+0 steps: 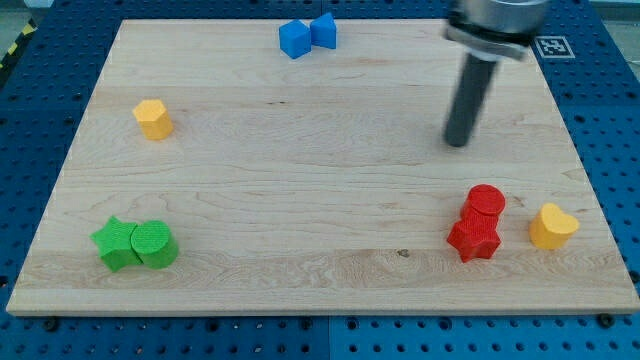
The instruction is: Push the yellow heart into the red circle
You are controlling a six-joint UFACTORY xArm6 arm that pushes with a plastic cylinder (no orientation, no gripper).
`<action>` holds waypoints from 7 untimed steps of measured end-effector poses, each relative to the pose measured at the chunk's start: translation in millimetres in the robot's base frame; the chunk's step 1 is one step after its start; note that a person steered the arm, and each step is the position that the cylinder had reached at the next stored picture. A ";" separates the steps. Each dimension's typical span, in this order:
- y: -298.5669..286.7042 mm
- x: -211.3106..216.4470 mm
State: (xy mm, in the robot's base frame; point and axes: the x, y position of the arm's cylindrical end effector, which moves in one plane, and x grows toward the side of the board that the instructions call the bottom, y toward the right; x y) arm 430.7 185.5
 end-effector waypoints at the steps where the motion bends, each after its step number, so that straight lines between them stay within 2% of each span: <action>1: 59.5 41.1; 2: 60.7 72.2; 3: 66.9 73.0; 4: 114.7 80.0; 5: 129.3 116.4; 6: 115.4 150.9; 7: 77.3 159.1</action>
State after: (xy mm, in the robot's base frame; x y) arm 589.8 262.7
